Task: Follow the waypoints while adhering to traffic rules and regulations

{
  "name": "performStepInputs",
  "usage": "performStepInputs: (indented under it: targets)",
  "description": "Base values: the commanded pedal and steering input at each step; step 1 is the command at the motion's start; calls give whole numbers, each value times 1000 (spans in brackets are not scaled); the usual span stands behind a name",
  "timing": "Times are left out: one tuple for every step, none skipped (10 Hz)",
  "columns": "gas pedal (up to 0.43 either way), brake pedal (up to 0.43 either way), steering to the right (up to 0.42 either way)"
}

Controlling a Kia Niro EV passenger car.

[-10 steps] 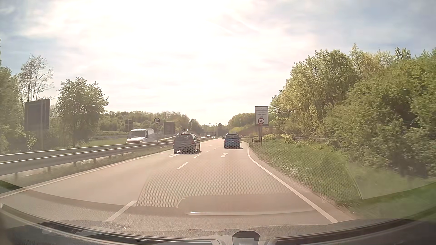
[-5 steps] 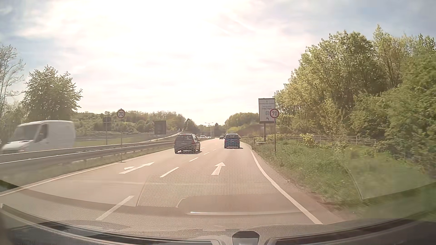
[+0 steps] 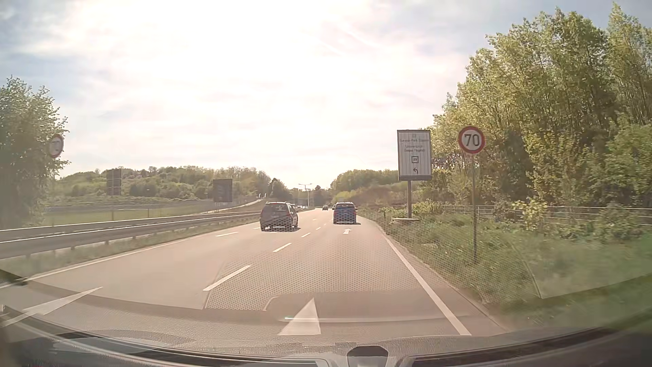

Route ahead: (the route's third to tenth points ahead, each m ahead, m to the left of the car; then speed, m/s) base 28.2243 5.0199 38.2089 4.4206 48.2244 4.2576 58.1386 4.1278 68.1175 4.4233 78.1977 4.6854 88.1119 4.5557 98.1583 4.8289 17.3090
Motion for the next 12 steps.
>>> performStepInputs:
  targets:
    - [118, 0, 9]
    - [118, 0, 9]
    - [118, 0, 9]
    - [118, 0, 9]
    - [118, 0, 9]
    - [118, 0, 7]
    - [118, 0, 4]
    - [118, 0, 4]
    - [118, 0, 3]
    - [118, 0, 3]
    - [118, 0, 4]
    - [118, 0, 3]
